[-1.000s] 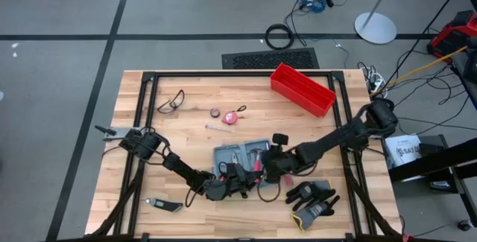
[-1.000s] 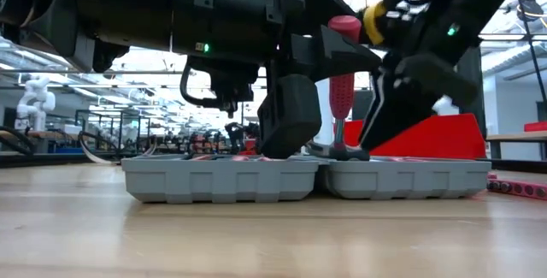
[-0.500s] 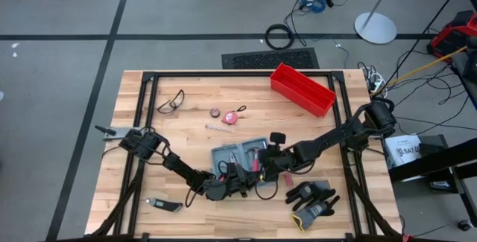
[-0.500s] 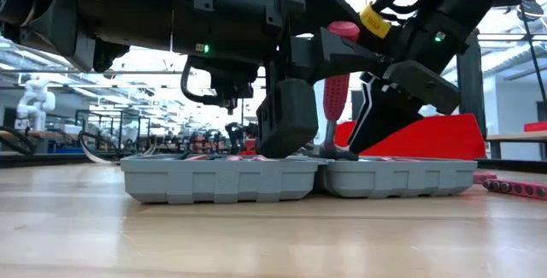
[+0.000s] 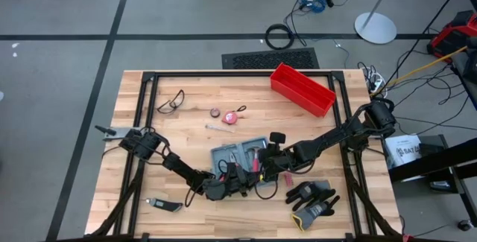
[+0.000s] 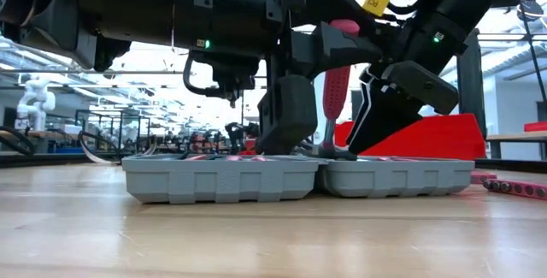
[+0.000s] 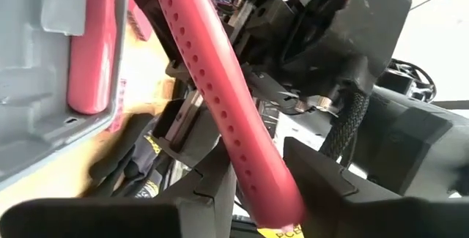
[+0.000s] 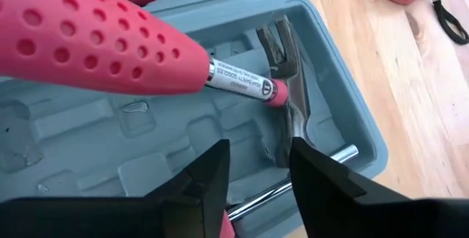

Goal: Prefit tool cases
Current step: Put the hammer into the toolbox

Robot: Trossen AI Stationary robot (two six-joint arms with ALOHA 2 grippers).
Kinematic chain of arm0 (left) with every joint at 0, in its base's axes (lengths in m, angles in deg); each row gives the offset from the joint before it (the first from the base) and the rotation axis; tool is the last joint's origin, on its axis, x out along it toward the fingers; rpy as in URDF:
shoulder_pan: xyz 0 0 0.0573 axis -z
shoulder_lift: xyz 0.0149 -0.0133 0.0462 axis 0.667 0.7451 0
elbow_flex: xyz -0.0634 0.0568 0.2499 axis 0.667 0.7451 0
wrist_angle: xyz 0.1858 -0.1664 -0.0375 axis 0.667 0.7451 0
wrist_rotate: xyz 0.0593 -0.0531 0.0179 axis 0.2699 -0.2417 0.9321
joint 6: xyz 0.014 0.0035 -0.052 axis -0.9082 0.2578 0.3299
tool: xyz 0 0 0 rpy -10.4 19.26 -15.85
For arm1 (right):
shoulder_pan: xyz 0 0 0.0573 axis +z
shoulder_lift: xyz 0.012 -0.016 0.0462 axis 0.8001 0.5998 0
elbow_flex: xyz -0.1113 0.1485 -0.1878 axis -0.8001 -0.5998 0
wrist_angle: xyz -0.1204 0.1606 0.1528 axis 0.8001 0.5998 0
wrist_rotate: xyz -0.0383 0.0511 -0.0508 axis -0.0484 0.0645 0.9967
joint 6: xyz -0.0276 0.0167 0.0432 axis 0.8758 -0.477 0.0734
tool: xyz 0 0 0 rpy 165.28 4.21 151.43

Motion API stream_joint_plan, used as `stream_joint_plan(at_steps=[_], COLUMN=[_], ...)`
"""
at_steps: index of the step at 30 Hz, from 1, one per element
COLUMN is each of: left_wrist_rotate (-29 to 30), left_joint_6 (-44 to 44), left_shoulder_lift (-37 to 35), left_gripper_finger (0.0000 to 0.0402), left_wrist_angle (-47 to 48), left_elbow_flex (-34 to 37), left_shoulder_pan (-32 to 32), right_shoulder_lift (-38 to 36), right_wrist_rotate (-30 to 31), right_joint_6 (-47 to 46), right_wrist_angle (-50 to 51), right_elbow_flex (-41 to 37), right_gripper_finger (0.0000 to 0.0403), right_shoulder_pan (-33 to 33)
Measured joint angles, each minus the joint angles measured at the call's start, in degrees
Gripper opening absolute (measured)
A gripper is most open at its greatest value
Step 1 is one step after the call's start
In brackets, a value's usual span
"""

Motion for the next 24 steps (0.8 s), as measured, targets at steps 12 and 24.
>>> stream_joint_plan(at_steps=[12, 24], left_wrist_rotate=[-0.06, -3.04], left_joint_6=[0.53, 6.47], left_shoulder_lift=[-0.02, -0.02], left_gripper_finger=[0.0181, 0.0190], left_wrist_angle=[-0.17, -0.39], left_elbow_flex=[-0.02, -0.02], left_shoulder_pan=[0.02, 0.52], right_shoulder_lift=[0.07, 0.07], right_wrist_rotate=[1.54, 3.10], right_joint_6=[1.38, 4.20], right_wrist_angle=[-0.99, -1.42], right_elbow_flex=[-0.09, -0.09], right_gripper_finger=[0.0137, 0.0137], right_shoulder_pan=[-0.10, -2.68])
